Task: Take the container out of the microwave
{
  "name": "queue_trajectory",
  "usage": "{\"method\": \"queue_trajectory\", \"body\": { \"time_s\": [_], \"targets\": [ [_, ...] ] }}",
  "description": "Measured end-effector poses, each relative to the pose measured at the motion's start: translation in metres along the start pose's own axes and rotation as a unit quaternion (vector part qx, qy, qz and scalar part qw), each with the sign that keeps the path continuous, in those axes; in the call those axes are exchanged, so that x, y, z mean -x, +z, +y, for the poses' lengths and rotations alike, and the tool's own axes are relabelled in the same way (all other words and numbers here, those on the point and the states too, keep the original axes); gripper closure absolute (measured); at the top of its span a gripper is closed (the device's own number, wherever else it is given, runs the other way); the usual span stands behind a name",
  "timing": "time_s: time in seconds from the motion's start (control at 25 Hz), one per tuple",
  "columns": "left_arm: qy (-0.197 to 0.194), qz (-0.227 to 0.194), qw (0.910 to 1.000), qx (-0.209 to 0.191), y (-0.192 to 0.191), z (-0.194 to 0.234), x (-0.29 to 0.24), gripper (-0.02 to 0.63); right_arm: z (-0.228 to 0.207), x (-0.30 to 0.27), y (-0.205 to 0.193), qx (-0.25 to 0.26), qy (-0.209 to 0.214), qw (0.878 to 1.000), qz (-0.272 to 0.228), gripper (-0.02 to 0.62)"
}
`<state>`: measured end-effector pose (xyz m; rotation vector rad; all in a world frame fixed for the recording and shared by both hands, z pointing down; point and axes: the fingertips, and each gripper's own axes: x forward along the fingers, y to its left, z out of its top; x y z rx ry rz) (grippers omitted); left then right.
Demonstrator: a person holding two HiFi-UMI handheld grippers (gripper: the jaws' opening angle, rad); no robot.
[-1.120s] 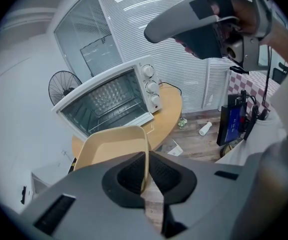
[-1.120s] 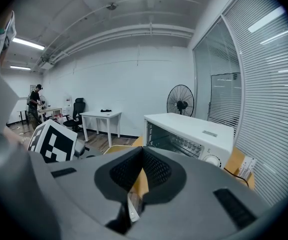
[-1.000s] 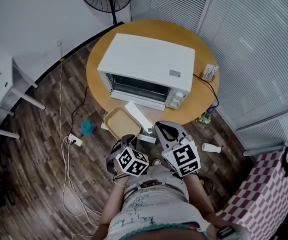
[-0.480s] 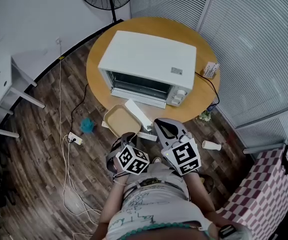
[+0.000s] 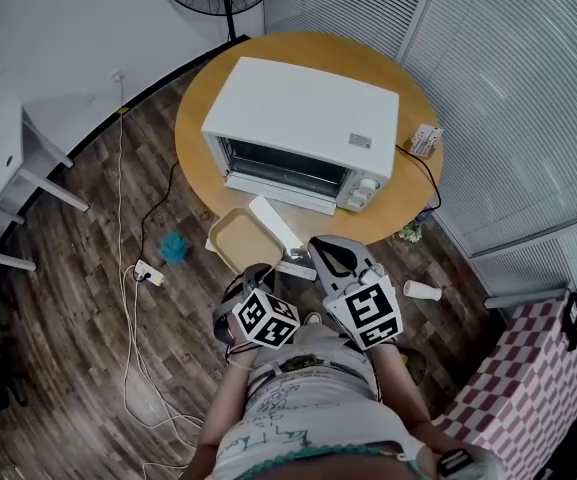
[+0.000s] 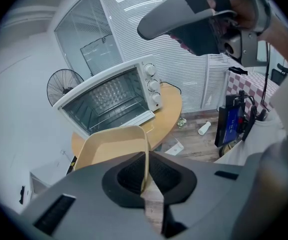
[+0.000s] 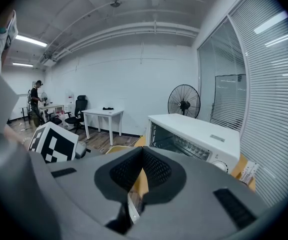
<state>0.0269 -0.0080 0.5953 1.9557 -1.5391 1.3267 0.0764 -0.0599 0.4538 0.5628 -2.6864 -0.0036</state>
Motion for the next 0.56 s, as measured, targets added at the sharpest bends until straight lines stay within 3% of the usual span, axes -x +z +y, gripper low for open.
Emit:
{"method": "queue_trajectory", "body": {
  "time_s": [0.56],
  "targets": [
    [-0.004, 0.001, 1.0, -0.002, -0.0031, 0.0058, -0.0032, 0.575, 0.001, -0.0062, -0.0012, -0.001, -0.003, 1.0, 0.007, 0.601]
  ]
}}
